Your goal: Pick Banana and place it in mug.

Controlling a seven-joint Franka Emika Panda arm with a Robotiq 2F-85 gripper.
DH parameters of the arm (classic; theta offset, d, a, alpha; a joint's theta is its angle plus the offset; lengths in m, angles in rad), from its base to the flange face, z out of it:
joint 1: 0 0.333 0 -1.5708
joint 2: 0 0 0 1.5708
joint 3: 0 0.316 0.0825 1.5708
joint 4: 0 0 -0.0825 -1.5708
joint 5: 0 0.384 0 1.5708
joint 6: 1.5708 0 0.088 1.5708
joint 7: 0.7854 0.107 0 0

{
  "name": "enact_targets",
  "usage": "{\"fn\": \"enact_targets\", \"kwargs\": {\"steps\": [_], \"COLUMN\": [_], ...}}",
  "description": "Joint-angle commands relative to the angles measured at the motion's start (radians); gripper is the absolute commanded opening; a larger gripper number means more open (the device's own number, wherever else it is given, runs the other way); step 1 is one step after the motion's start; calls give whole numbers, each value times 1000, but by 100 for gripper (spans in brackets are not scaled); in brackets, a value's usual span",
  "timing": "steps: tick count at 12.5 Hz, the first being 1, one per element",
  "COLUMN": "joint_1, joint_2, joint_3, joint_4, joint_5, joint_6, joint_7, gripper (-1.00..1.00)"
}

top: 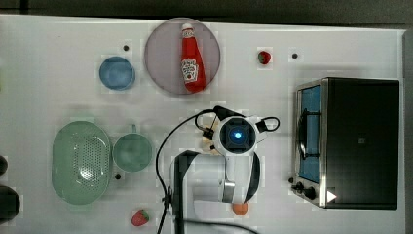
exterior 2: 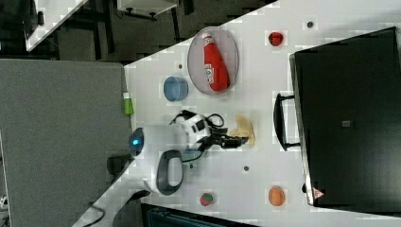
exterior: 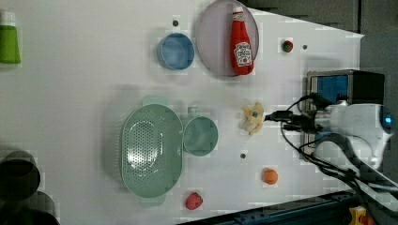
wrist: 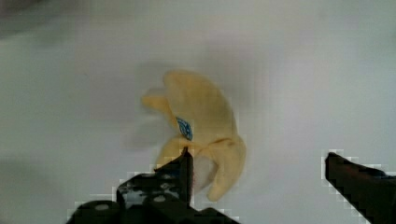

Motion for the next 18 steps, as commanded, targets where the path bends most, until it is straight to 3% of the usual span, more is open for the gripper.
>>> {"fn": "enact_targets", "kwargs": {"steps": [1,6,7,13,18], "joint_1": [7,8,8,6,5], "joint_2": [68,160,167,149,-39], "joint_3": [8,26,28,31,24], "joint_4": [-13,-15,-14,-11,-10], "joint_5": [9,11,11,11,11], "joint_6": [124,224,225,232,82], "joint_7": [-109,-104,-100,-99,-99], "gripper": [100,100,93,-45,-46]}}
